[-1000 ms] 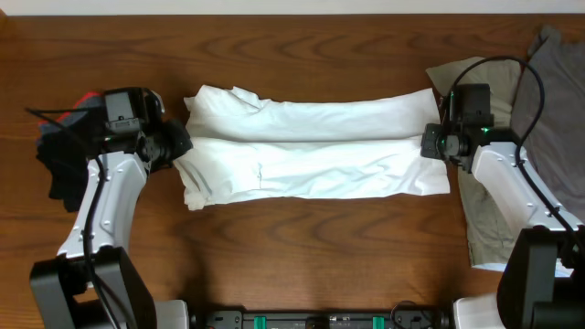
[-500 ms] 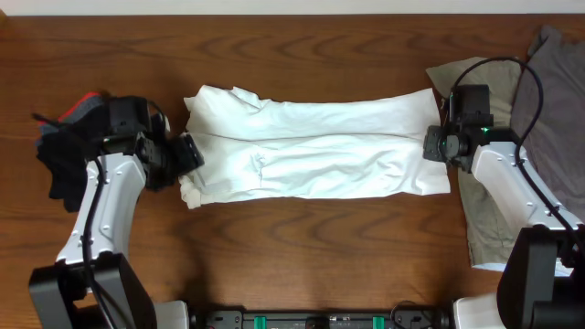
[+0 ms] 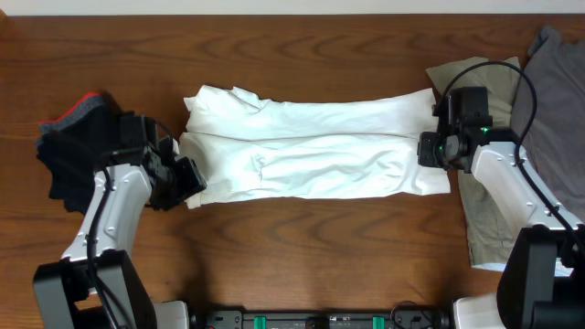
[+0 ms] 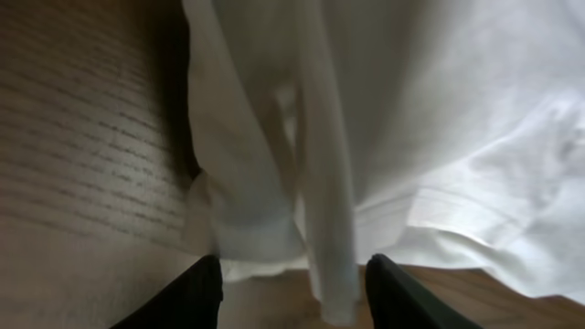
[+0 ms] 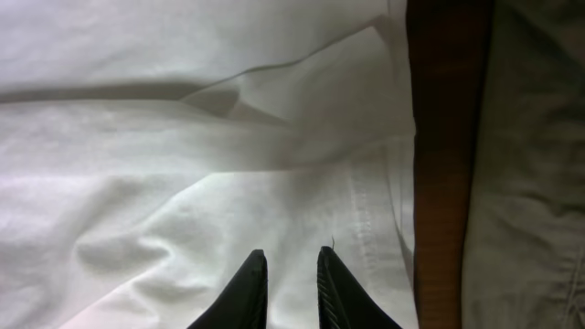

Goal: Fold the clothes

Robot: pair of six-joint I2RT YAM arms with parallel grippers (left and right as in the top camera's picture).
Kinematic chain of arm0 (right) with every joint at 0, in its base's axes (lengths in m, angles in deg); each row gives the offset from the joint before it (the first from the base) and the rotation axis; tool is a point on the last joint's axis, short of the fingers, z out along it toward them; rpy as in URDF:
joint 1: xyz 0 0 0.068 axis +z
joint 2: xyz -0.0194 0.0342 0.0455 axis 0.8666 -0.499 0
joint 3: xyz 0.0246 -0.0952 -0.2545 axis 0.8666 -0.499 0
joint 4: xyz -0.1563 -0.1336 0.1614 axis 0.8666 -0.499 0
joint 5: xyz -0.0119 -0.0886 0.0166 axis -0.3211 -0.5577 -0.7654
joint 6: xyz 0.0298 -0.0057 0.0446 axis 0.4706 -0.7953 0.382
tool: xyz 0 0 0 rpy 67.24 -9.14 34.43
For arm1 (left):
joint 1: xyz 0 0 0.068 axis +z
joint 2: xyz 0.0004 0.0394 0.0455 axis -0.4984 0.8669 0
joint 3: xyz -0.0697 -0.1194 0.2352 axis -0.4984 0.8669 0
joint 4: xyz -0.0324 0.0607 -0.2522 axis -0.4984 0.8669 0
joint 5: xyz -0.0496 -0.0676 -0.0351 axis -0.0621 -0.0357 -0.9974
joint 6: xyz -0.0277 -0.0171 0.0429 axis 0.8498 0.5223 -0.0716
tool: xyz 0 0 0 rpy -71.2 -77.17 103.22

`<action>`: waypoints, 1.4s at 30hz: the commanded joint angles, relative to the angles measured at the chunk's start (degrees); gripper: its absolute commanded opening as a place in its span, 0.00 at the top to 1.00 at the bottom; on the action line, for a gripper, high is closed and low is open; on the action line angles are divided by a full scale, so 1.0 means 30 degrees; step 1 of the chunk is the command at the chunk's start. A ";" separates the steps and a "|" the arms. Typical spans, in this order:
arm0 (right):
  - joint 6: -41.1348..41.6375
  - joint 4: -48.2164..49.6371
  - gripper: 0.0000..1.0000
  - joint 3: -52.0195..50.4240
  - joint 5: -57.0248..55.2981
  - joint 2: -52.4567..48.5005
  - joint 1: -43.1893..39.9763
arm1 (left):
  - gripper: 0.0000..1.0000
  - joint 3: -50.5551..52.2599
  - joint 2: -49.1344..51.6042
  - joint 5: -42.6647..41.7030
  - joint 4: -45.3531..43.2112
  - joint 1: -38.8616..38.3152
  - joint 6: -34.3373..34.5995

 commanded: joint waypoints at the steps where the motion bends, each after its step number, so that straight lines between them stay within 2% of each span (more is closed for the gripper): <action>1: -0.0248 -0.0197 0.82 0.0182 0.0189 -0.0160 0.0087 | 0.48 0.0750 -0.0160 0.0393 -0.0678 -0.0022 -0.0219; 6: -0.0248 -0.0335 0.82 0.0175 0.0168 -0.0160 0.0087 | 0.52 0.0794 -0.0160 0.1486 -0.1071 -0.0022 -0.0219; 14: -0.0240 -0.0466 0.82 0.0175 0.0175 -0.0160 0.0087 | 0.81 0.0874 -0.0160 0.2769 -0.1122 -0.0015 -0.0219; 20: -0.0248 -0.0605 0.81 0.0175 0.0168 -0.0160 0.0087 | 0.81 0.0882 -0.0160 0.4532 -0.0925 -0.0015 -0.0138; 21: -0.0248 -0.0619 0.81 0.0175 0.0175 -0.0160 0.0087 | 0.81 0.0882 -0.0160 0.4524 -0.0896 -0.0015 -0.0138; 24: -0.0240 -0.0619 0.81 0.0175 0.0175 -0.0160 0.0087 | 0.65 0.0882 -0.0160 0.4517 -0.0852 -0.0015 -0.0131; 25: -0.0240 -0.0612 0.80 0.0175 0.0175 -0.0160 0.0087 | 0.62 0.0882 -0.0160 0.4510 -0.0845 -0.0015 -0.0131; 33: -0.0255 -0.0452 0.78 0.0211 0.0182 -0.0051 0.0087 | 0.60 -0.1093 -0.1719 0.1566 -0.0138 -0.0022 -0.0146; 34: -0.0262 -0.0372 0.76 0.0284 0.0182 0.0029 0.0087 | 0.60 -0.1457 -0.2171 0.1486 -0.0211 -0.0022 -0.0153; 37: -0.0721 -0.0168 0.65 0.0925 0.0211 0.0430 0.0087 | 0.47 -0.2368 -0.3213 0.1494 -0.0918 -0.0022 -0.0160; 42: -0.1195 -0.1188 0.55 0.3045 0.1056 0.0976 0.0087 | 0.43 -0.4335 -0.2616 0.0262 -0.1821 -0.0022 -0.0423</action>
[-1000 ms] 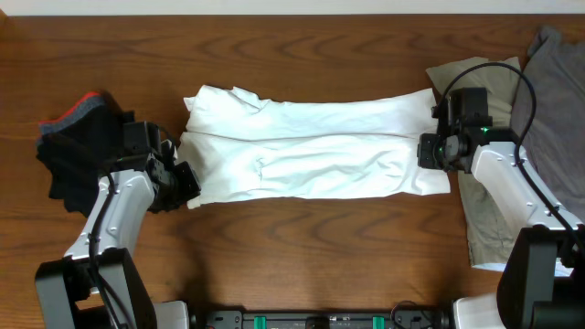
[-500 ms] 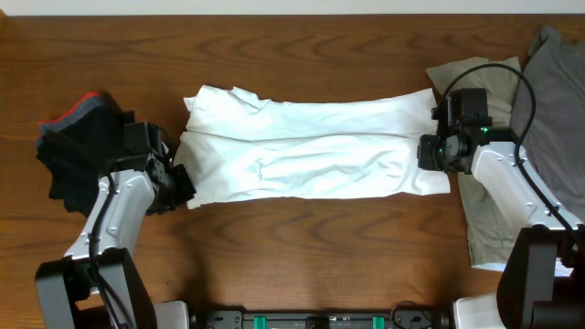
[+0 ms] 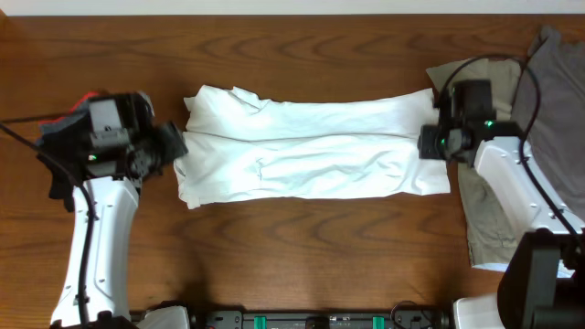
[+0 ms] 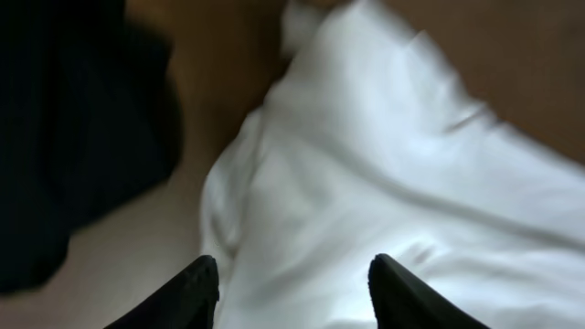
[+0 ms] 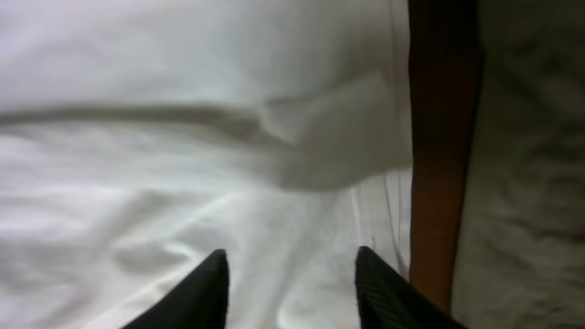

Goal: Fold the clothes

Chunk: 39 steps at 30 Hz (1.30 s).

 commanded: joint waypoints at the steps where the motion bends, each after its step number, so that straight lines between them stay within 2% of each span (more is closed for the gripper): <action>1: -0.0488 -0.0823 0.54 0.2047 0.0707 0.0809 0.0087 | 0.43 -0.1625 0.1071 -0.1574 -0.0189 -0.0015 -0.0503; 6: -0.0488 -0.3228 0.53 0.4313 0.0838 0.0809 0.0087 | 0.42 -0.4670 0.4240 -0.2076 -0.0175 -0.0015 -0.0576; 10: -0.0495 -0.4189 0.52 0.4626 0.0838 0.0823 0.0087 | 0.42 -0.7147 0.7424 -0.2936 -0.0481 -0.0015 -0.0772; 15: -0.0503 -0.5136 0.53 0.4612 0.0838 0.0823 0.0087 | 0.42 -0.9296 1.1052 -0.3461 -0.2200 -0.0015 -0.0525; 22: -0.0481 -0.5836 0.52 0.4612 0.0845 0.0823 0.0087 | 0.42 -0.9683 1.4294 -0.4823 -0.5034 -0.0117 0.1166; 29: -0.0474 -0.5945 0.53 0.4612 0.0845 0.0823 0.0087 | 0.43 -0.9683 1.5919 -0.4816 -0.5843 -0.0918 0.0998; 30: -0.0474 -0.5982 0.53 0.4612 0.0845 0.0823 0.0087 | 0.44 -0.9683 1.5977 -0.4801 -0.5901 -0.1086 0.0750; 31: -0.0474 -0.5996 0.54 0.4612 0.0845 0.0823 0.0087 | 0.51 -0.9683 1.5992 -0.4750 -0.5916 -0.1173 0.0634; 34: -0.0474 -0.6018 0.57 0.4612 0.0838 0.0823 0.0087 | 0.94 -0.9683 1.5970 -0.4750 -0.5945 -0.1311 0.0612; 39: -0.0495 -0.5654 0.61 0.4612 0.0801 0.0780 0.0087 | 0.94 -0.9683 1.5642 -0.4750 -0.4830 -0.1144 0.0590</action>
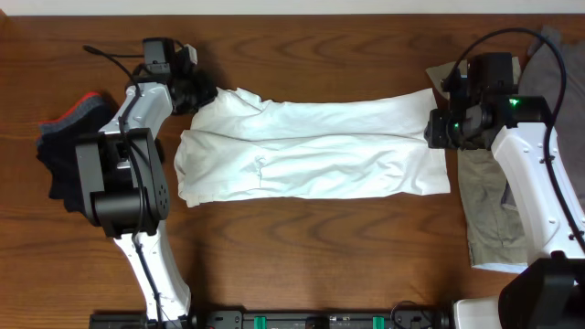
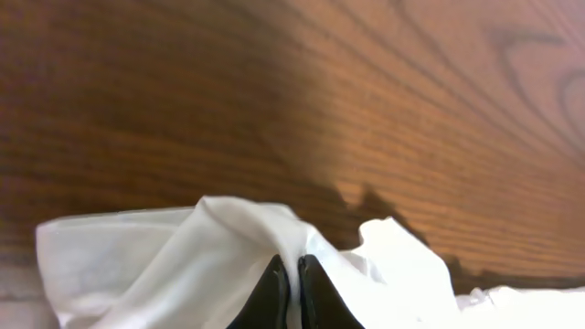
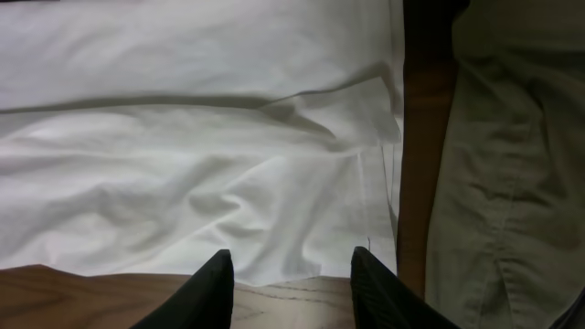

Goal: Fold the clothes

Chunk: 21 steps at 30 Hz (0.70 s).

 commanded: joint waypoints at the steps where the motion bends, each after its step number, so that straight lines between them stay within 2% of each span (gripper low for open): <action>1: -0.0182 0.0372 0.62 0.0248 -0.0007 0.0087 0.0080 | 0.94 -0.0423 -0.0525 -0.0262 0.0889 0.0350 -0.0117; 6: -0.0248 0.2601 0.60 0.0248 -0.0357 -0.1122 -0.0073 | 0.94 -0.0423 -0.1530 -0.0255 0.2900 0.0619 -0.0313; 11: -0.0780 0.5778 0.55 0.0248 -0.0386 -0.3832 -0.0350 | 0.94 -0.0423 -0.2317 -0.0255 0.4452 0.0619 -0.0692; 21: -0.0794 1.0542 0.54 0.0248 -0.1129 -0.8204 -0.0627 | 0.94 -0.0415 -0.2419 -0.0248 0.5559 0.0619 -0.1049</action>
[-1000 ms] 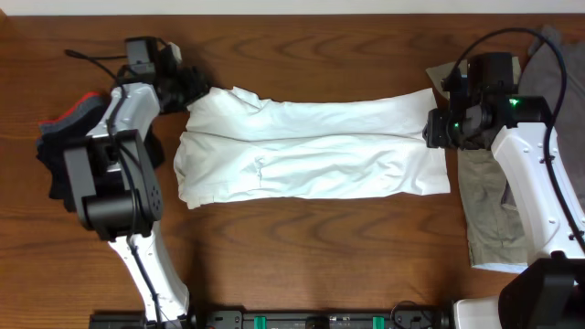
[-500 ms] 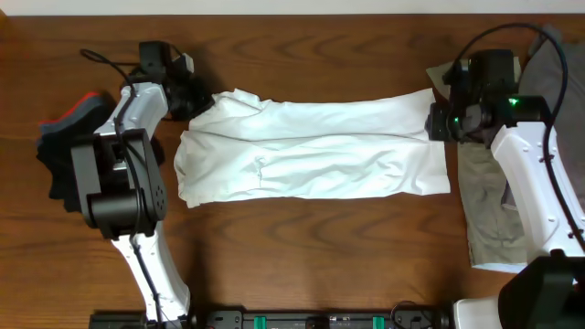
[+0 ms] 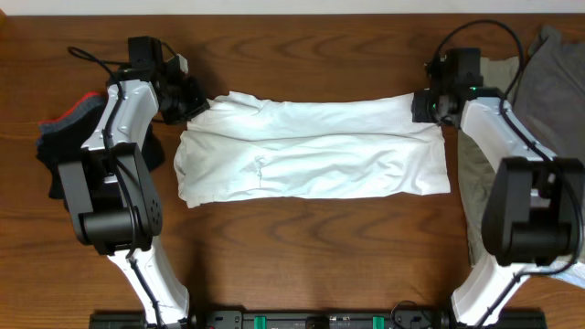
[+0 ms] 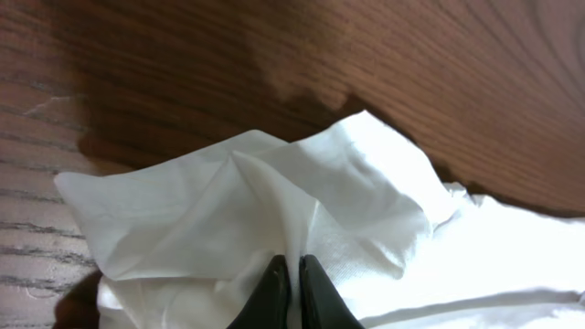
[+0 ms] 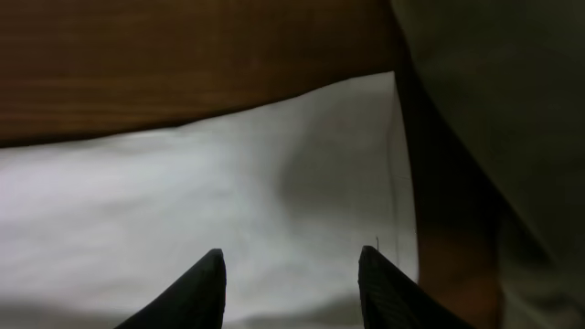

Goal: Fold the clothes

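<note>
A white garment [image 3: 311, 148] lies spread lengthwise across the middle of the wooden table. My left gripper [image 3: 190, 102] is at its far left corner, shut on a pinched fold of the white cloth [image 4: 292, 265]. My right gripper [image 3: 428, 105] hovers open over the garment's far right corner [image 5: 302, 192], fingers wide apart with white cloth below them and nothing between them.
A dark garment with a red edge [image 3: 69, 146] lies at the left of the table. An olive garment [image 3: 484, 201] and a grey one [image 3: 553, 87] lie at the right, next to the right arm. The wooden table [image 3: 311, 247] shows bare in front.
My right gripper has moved from the garment's right edge up to its far right corner, still open. My left gripper stays shut on the far left corner, shifted a little left.
Both grippers were at the garment's near-side ends, left open, right nearly shut. Then the left stood open by the left edge and the right was open. Then the left was shut on the far left corner. Now the right hovers open at the far right corner.
</note>
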Robot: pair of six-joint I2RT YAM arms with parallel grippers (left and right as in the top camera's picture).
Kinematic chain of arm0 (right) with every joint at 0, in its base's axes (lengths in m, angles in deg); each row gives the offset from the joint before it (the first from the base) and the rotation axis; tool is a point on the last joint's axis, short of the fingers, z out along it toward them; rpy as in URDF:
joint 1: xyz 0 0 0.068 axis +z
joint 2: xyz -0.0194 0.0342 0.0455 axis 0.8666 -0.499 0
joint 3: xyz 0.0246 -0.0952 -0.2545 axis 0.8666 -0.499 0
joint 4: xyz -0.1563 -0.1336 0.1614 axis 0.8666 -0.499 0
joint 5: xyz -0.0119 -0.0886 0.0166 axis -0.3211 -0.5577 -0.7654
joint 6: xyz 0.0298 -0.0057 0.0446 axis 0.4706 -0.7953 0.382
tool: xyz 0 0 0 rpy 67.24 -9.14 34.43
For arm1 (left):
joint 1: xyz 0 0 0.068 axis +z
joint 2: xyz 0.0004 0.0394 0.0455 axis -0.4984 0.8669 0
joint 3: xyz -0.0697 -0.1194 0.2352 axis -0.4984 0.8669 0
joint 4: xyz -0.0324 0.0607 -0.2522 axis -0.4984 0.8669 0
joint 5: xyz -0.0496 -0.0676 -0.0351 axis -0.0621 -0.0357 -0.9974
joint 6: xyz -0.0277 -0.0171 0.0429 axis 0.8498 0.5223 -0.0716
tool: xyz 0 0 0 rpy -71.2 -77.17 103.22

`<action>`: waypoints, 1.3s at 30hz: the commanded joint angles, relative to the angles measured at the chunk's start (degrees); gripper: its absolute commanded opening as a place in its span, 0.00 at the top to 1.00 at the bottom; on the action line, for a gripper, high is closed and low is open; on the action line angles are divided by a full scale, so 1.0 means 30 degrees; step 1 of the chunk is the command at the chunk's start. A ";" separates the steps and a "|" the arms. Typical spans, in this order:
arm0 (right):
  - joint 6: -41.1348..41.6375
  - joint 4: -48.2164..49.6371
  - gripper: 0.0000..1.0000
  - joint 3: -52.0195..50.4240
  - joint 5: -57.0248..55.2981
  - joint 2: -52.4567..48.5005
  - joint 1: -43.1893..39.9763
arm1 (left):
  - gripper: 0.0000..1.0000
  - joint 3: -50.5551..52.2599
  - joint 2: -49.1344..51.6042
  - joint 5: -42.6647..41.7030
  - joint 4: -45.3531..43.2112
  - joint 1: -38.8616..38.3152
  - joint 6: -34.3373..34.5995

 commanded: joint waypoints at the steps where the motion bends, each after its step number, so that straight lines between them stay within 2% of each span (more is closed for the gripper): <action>1: -0.0189 0.0408 0.54 0.0175 -0.0408 -0.0634 -0.0386 | 0.94 -0.0393 -0.0211 -0.0189 0.0182 0.0044 -0.0459; 11: -0.0197 0.2346 0.53 0.0175 -0.0364 -0.1035 -0.1348 | 0.94 -0.0393 -0.0219 -0.0189 0.0197 0.0029 -0.0452; 27: 0.0109 0.5100 0.56 0.0175 0.0838 -0.2667 -0.1290 | 0.94 -0.0393 -0.0211 -0.0189 0.0189 0.0029 -0.0452; 33: 0.0175 0.5705 0.59 0.0175 0.1027 -0.2958 -0.1137 | 0.94 -0.0393 -0.0219 -0.0189 0.0189 0.0029 -0.0452; 39: 0.0175 0.5967 0.66 0.0175 0.1035 -0.3002 -0.1107 | 0.94 -0.0393 -0.0211 -0.0189 0.0189 0.0029 -0.0452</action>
